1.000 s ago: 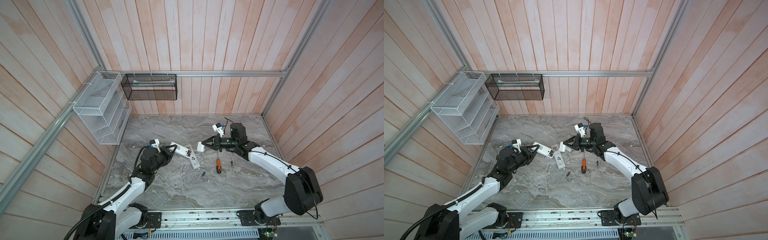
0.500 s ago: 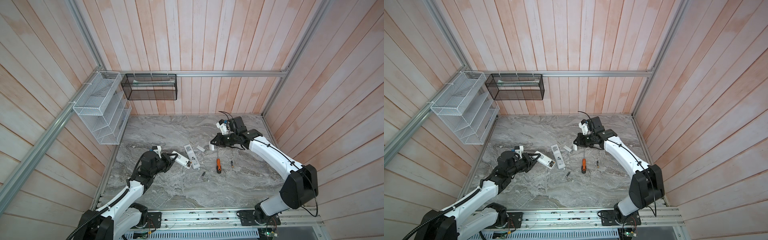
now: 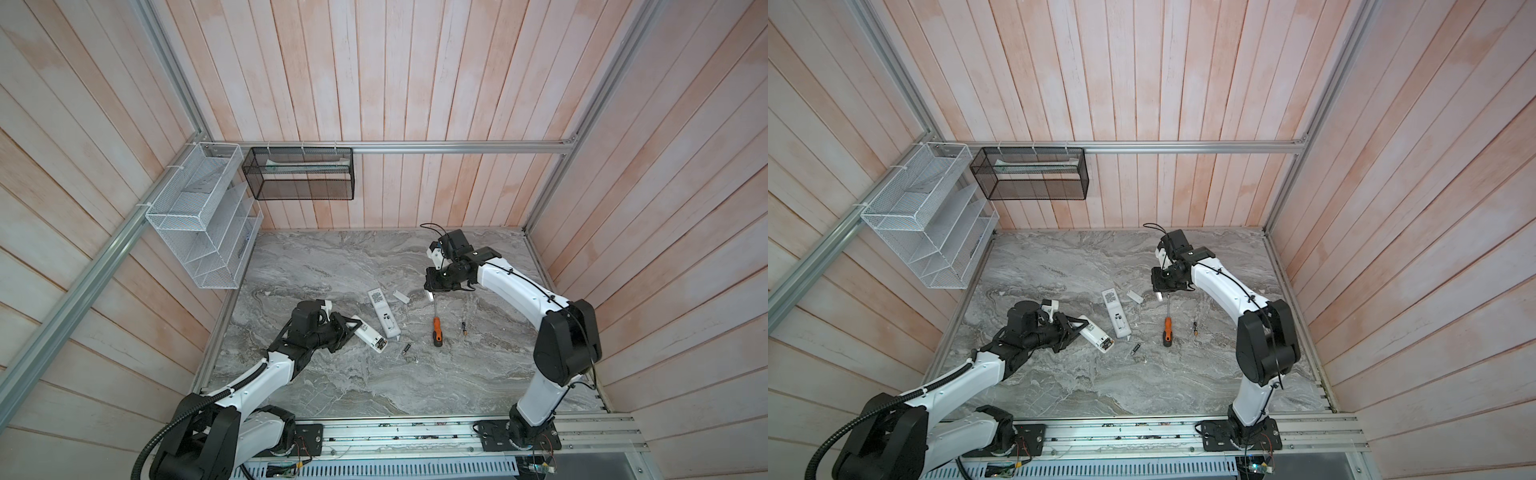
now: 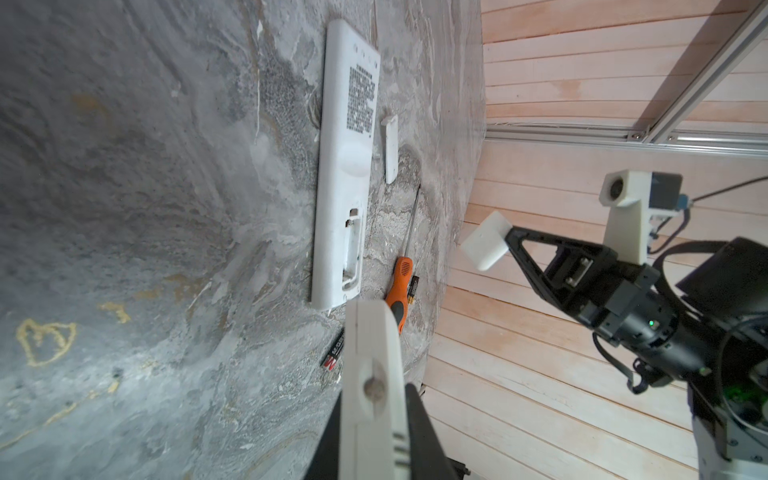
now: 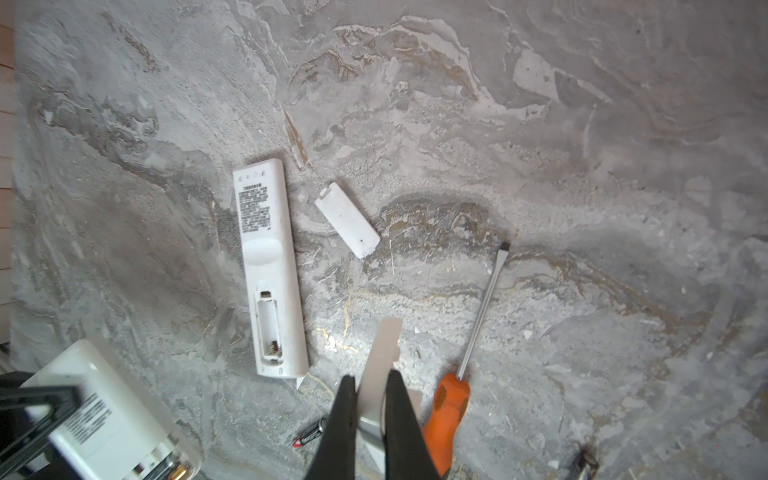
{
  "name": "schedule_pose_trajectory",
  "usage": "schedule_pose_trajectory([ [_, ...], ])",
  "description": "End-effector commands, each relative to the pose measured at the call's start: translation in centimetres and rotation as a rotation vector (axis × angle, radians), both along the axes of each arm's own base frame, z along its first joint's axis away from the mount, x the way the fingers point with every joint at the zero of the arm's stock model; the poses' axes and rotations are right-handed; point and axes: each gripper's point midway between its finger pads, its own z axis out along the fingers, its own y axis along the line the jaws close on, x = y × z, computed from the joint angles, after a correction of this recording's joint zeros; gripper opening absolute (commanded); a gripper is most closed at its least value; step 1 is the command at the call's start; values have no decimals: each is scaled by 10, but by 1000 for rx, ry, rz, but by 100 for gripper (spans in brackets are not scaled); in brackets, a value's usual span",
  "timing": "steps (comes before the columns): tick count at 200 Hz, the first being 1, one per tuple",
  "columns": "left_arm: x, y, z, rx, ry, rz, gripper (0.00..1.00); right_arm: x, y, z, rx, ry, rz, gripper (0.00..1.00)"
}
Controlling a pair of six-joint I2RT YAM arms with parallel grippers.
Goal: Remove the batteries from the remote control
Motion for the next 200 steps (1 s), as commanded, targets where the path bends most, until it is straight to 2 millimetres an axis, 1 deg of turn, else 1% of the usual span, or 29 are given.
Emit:
schedule_pose_trajectory([
  [1,1,-9,13,-22,-36,-53,0,16,-1,-14,-111,-18,24,9],
  [25,-4,-10,12,-20,-30,-69,0,34,-1,-31,-207,-11,27,9],
  [51,-11,-9,7,-12,-13,-79,0,51,1,-41,-279,-26,34,9],
  [68,-16,-7,3,-8,-4,-80,0,58,5,-49,-308,-24,44,10],
  [81,-18,-6,2,-6,0,-80,0,60,11,-57,-323,-17,61,10],
  [101,-19,-5,1,-3,1,-79,0,58,19,-70,-347,3,88,11],
  [133,-20,-6,0,0,2,-85,0,52,31,-84,-359,28,122,17],
  [152,-19,-6,1,-1,-2,-85,0,47,36,-87,-325,56,129,23],
  [172,-18,-7,2,-2,-6,-86,0,44,38,-86,-304,64,133,34],
  [184,-18,-6,2,-2,-8,-86,0,43,42,-79,-281,58,138,39],
  [200,-18,-6,2,-1,-8,-89,0,43,45,-62,-243,37,140,44],
])
